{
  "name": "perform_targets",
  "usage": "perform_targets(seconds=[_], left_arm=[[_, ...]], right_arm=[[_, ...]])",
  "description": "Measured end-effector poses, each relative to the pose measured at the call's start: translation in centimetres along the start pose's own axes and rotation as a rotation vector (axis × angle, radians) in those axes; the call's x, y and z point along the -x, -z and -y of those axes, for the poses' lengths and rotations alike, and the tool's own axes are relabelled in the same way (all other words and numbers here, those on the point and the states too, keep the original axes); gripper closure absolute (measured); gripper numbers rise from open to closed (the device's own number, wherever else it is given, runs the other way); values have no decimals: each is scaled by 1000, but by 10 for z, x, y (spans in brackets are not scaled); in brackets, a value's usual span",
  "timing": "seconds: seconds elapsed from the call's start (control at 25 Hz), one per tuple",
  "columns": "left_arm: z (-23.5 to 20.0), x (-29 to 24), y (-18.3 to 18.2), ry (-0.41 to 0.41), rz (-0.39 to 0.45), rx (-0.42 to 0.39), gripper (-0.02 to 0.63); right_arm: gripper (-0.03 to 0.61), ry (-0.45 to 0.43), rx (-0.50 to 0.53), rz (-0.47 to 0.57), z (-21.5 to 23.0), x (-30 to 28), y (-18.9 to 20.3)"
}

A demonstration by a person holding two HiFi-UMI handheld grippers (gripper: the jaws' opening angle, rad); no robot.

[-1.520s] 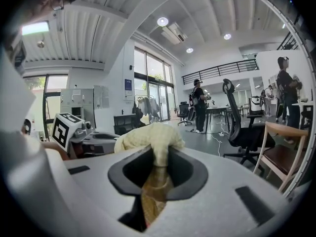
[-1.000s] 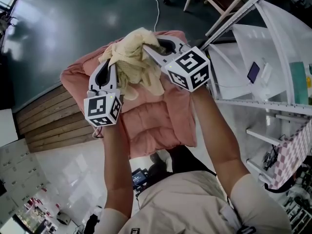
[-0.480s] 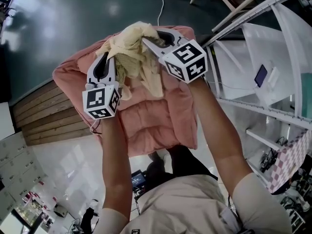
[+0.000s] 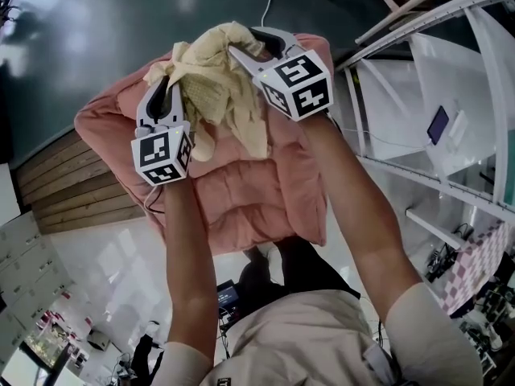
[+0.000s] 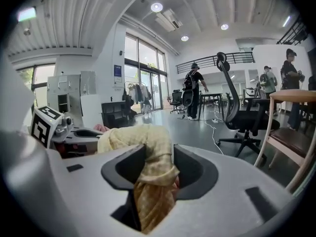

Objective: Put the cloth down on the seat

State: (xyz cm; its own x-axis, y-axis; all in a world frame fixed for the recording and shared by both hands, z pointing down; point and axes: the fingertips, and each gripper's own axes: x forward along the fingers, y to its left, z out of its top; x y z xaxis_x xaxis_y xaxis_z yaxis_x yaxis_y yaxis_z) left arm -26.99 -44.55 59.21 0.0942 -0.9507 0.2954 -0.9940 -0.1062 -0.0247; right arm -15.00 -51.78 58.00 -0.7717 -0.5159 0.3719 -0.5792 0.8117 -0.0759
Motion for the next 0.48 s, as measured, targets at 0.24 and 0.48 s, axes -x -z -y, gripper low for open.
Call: perform_targets(seconds=[0.24,0.48], left_arm=[[-8,-5,14,11,-38,3,497],[4,11,3,105,-25,-70,406]], right_arm=[[383,49,-59,-123,14,-23,34],[360,52,-97,-130,18,-16,29]])
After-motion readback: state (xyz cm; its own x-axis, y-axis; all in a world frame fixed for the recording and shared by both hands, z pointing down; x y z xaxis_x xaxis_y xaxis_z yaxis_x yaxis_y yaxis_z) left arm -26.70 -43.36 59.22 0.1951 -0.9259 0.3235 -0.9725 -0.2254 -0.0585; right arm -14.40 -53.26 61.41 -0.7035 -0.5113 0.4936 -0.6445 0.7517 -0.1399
